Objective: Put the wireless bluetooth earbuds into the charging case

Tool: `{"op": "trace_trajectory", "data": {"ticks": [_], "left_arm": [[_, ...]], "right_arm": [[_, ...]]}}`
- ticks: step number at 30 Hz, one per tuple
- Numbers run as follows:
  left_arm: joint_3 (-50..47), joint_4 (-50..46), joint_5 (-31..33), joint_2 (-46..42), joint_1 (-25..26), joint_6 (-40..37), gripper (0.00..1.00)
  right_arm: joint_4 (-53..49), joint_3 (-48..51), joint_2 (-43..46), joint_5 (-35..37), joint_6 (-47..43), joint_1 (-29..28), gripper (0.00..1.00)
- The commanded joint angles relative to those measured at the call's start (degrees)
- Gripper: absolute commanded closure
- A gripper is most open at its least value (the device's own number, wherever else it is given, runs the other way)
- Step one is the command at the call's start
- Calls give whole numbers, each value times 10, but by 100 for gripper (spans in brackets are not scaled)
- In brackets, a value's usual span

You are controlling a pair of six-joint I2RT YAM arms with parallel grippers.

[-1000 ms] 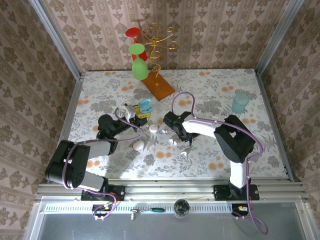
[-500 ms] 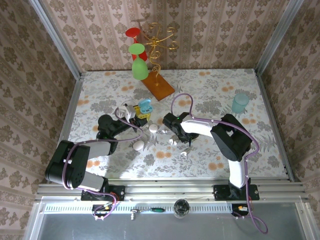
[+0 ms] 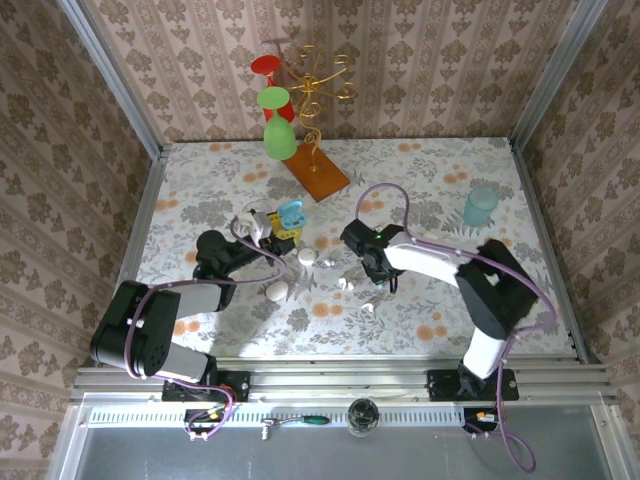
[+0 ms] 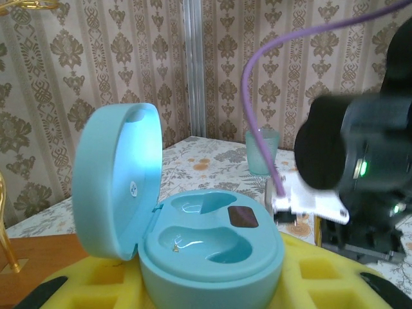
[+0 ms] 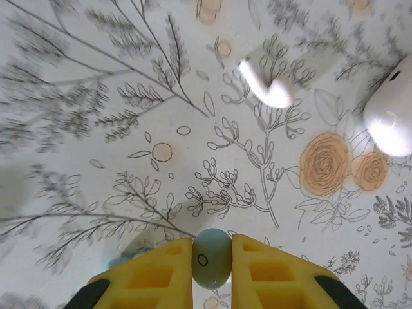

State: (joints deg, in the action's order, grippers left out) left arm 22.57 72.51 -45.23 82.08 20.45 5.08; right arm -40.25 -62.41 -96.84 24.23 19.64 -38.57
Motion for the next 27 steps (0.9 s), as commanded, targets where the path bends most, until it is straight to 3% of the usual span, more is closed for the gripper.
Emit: {"op": "trace_trajectory", "data": {"ticks": [1,10,17,21,27], "left_arm": [[8,14,-24,16,17,-21,65],[31,14,-50,45,73,-42,65],[43,14,-81,62,94,-48,65],[54,14,-96,70,108,-41,65],[63,14,-105,77,121,-34,66]], "right_arm": [[58,19,86,-76,-46,19,82],[145,36,258,-310,-103,50,81],[224,31,284,-544,-57,86,82],[239,23,269,-610,-53,89,82],[226,11,243,-642,-60,89,82]]}}
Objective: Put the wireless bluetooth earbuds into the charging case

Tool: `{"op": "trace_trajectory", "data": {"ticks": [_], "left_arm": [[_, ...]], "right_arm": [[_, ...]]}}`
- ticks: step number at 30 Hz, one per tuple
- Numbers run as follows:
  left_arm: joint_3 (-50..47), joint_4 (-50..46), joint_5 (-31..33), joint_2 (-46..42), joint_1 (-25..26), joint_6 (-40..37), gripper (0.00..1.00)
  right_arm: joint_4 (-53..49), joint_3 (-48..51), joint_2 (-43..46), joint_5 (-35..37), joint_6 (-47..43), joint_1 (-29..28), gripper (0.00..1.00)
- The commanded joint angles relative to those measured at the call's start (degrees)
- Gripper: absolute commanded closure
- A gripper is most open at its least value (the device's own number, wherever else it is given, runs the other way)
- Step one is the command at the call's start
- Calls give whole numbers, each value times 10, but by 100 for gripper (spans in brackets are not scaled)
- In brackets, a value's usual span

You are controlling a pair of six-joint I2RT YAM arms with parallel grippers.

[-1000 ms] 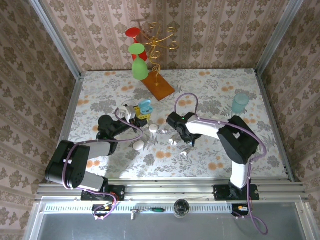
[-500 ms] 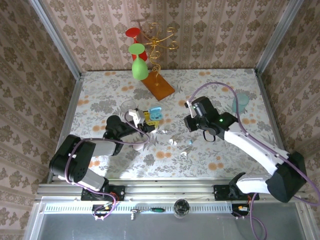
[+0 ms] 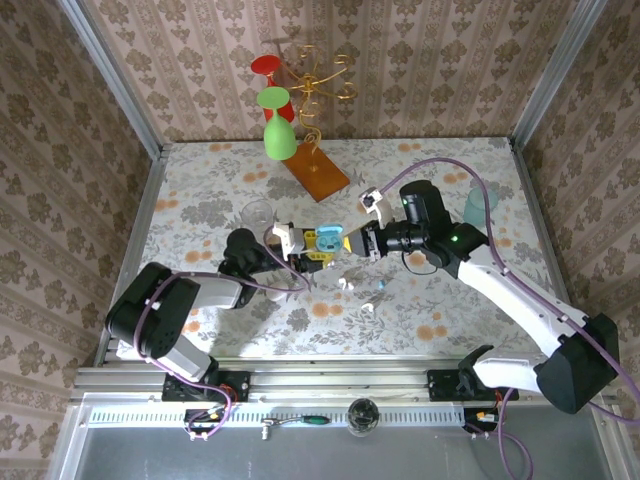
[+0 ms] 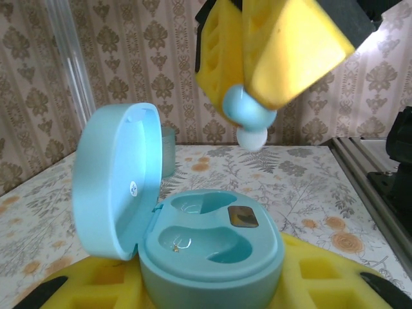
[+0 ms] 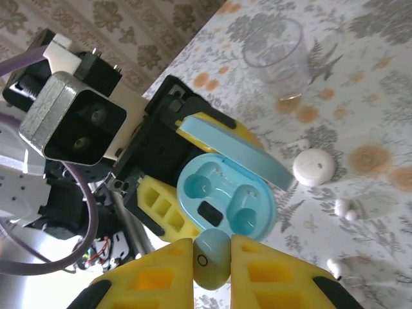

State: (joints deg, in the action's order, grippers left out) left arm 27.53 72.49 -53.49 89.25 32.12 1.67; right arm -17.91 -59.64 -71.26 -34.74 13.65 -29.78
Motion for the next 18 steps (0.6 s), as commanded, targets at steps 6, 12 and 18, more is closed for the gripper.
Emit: {"op": "trace_trajectory", "data": {"ticks": [6,12,18], "left_arm": [[14,14,-34,6,11,-1,66],[14,15,-46,5,12,-1,66],[15,15,-42,-2,12,2,66]], "right_arm": [[2,-17,-24,-45,-5,1,82],[13,-15,-33,-43,-1,2,82],[2,-14,-41,-30,-13,3,82]]}}
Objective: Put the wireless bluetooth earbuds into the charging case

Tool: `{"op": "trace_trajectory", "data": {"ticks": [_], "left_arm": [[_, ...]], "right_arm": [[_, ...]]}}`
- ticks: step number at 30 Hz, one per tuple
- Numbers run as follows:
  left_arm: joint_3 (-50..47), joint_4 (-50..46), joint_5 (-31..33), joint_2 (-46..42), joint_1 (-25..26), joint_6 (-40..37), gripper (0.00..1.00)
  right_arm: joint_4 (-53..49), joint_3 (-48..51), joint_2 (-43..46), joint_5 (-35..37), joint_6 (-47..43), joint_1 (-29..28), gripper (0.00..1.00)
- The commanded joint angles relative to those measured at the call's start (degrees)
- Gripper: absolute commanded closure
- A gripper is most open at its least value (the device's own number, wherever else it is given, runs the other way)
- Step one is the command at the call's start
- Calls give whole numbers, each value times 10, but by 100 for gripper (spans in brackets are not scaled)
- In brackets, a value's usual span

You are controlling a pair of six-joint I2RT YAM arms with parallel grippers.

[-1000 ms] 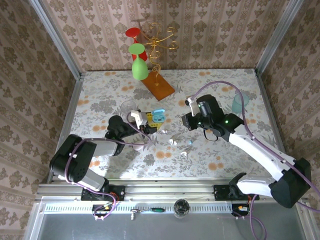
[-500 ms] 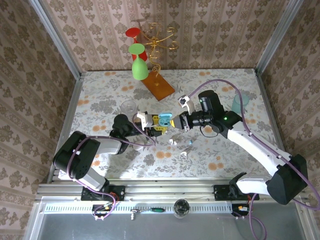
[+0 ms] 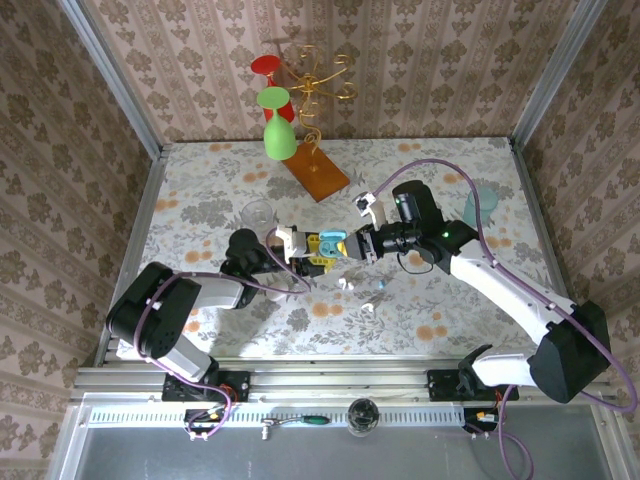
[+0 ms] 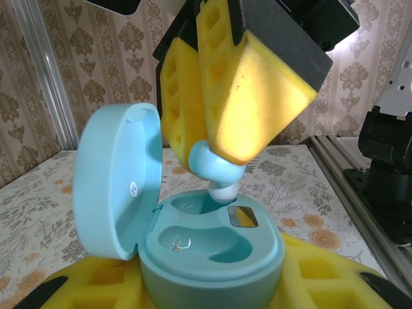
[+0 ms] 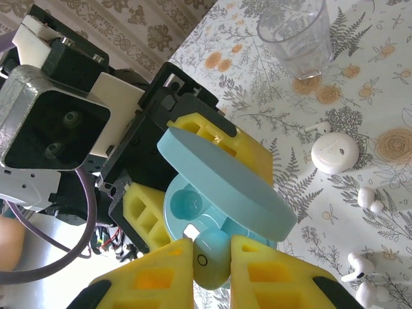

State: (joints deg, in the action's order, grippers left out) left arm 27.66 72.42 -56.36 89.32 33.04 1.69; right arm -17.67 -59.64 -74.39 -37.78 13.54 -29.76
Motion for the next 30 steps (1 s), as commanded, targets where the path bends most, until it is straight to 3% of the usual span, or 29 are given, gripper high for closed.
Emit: {"op": "trace_trajectory", "data": {"ticks": [1,6,12,20,27,30], "left_arm": [[14,16,-14,-4,3,2,66],[16,16,-19,-5,3,8,66],[18,15,-18,-5,1,7,66],[12,16,-7,-9,-18,1,66],[12,15,-7,-20,-41,11,66],[17,15,-13,-18,-46,14,66]], "right_arm": [[-2,-13,-11,3,-13,3,82],[-2,-10,-14,16,-11,4,76],[-2,-7,6,25,-7,7,59],[22,62,101,8,-5,50,44],[-44,114,114,162,59,94,44],[-55,126,86,186,85,94,43]]}}
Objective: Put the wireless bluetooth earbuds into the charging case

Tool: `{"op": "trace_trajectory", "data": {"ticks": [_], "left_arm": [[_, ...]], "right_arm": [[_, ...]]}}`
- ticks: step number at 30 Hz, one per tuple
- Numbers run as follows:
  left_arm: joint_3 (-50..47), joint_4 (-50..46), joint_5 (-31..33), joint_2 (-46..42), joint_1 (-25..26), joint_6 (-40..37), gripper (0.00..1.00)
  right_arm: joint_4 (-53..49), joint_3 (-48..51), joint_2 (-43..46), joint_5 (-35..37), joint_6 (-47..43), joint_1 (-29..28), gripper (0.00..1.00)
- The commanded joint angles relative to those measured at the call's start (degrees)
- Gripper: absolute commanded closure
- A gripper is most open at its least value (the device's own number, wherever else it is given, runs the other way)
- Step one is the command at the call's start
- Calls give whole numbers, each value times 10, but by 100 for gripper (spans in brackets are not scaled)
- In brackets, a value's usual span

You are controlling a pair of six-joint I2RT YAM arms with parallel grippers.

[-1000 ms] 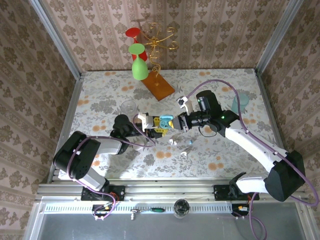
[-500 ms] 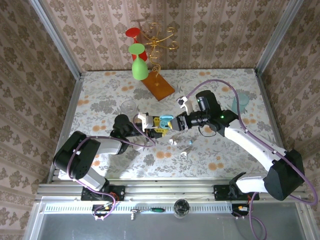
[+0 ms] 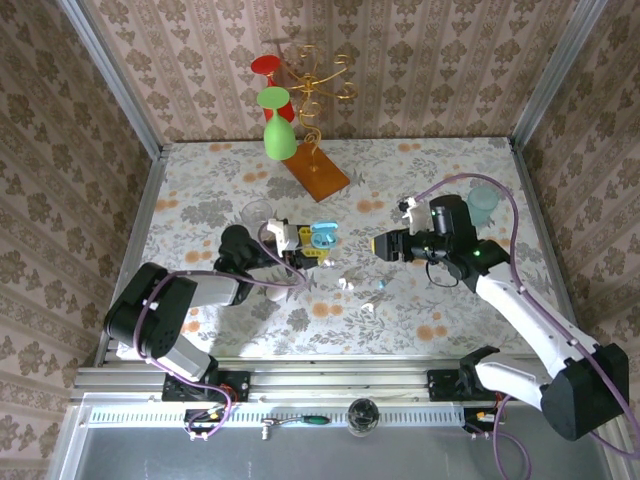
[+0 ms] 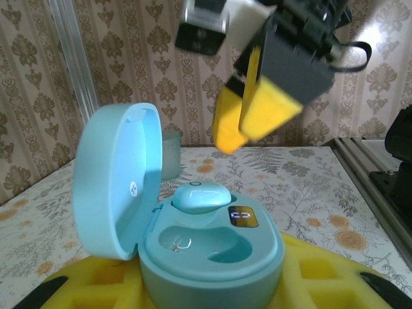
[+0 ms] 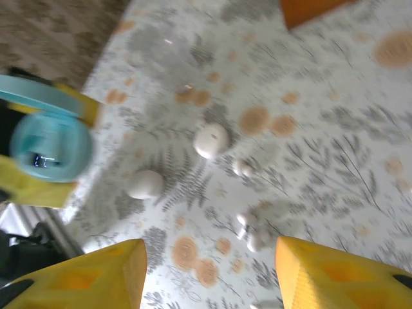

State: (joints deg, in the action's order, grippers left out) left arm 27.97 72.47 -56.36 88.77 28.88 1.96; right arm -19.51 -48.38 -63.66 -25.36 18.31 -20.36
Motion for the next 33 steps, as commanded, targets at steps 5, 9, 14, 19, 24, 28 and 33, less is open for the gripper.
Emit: {"op": "trace_trajectory", "data": {"ticks": [5,9,14,19,24,28,33], "left_arm": [[14,15,-12,-14,-7,10,66],[5,14,-3,-24,-5,8,67],[-4,14,5,-33,0,6,67],[-9,14,8,-35,4,8,67],[-6,14,8,-34,4,5,67],[-2,14,8,-26,4,2,67],[1,14,6,-24,1,2,67]], "right_arm": [[-38,8,-105,63,34,-1,42],[-32,-15,-211,33,28,-1,41],[-4,-44,-301,16,21,0,40],[4,-47,-343,27,15,2,41],[3,-21,-339,19,25,3,41],[9,12,-319,-3,38,3,41],[12,56,-284,-24,54,-3,43]]}}
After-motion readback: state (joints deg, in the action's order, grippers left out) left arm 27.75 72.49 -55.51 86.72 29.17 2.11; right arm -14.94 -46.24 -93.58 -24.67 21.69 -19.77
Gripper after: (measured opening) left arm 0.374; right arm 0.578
